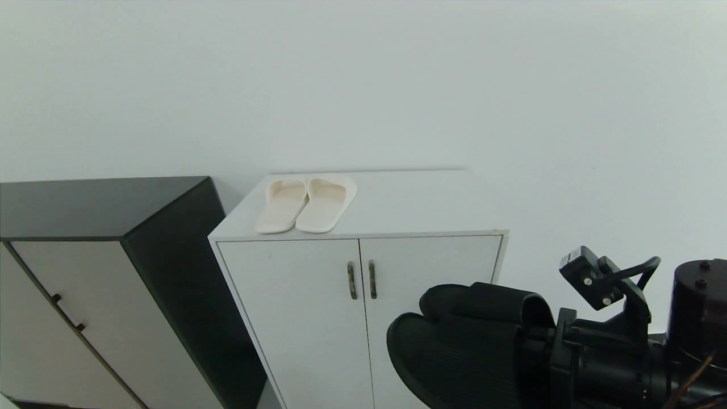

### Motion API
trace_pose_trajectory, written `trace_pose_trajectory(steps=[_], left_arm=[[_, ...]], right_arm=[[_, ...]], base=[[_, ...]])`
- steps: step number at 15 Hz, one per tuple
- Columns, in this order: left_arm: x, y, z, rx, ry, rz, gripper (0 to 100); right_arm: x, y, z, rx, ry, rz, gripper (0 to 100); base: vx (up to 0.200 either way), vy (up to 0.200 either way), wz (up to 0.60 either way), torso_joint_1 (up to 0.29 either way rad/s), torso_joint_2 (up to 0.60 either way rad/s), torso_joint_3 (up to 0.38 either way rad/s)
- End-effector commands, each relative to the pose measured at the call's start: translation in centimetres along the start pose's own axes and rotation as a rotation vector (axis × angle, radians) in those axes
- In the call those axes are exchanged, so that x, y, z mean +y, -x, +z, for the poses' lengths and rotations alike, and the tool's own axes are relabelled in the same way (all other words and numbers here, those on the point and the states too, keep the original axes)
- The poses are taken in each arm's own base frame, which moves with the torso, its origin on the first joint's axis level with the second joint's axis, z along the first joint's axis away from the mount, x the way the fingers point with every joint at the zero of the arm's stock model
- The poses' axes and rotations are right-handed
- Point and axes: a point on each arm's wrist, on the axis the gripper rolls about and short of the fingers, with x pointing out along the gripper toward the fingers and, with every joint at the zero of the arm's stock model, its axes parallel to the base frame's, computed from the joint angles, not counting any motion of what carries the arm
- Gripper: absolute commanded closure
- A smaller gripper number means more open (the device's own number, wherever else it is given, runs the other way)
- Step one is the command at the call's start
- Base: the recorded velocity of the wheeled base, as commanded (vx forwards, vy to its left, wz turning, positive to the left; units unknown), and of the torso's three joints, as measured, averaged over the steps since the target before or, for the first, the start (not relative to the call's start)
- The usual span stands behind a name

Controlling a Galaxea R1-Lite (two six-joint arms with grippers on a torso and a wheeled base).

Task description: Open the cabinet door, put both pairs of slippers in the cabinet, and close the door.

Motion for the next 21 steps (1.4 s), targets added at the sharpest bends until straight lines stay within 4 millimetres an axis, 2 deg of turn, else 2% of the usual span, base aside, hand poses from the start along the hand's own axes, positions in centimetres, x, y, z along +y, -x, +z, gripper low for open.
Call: trace_pose_trajectory(steps=[1, 17, 18, 21], left_arm=[[0.0, 0.0, 0.01, 0.0, 0.0, 0.0, 100], [0.0, 0.0, 0.01, 0.0, -0.009, -0.001, 100], [0.0, 0.0, 0.01, 0.0, -0.009, -0.001, 0], [0.0, 0.0, 0.01, 0.0, -0.009, -0.001, 0]], right_arm=[[-0.04, -0.05, -0.17, 0.007, -0.001, -0.001, 100], [-0.1, 0.09, -0.46, 0.015, -0.003, -0.004, 100], [-0.1, 0.09, -0.46, 0.015, -0.003, -0.004, 100], [-0.11, 0.11, -0.54, 0.018, -0.004, -0.004, 100]], base=[[0.0, 0.0, 0.0, -0.261, 0.52, 0.256], [0.0, 0.0, 0.0, -0.246, 0.5, 0.252], [0.0, 0.0, 0.0, -0.217, 0.46, 0.227], [0.0, 0.0, 0.0, -0.225, 0.44, 0.212]])
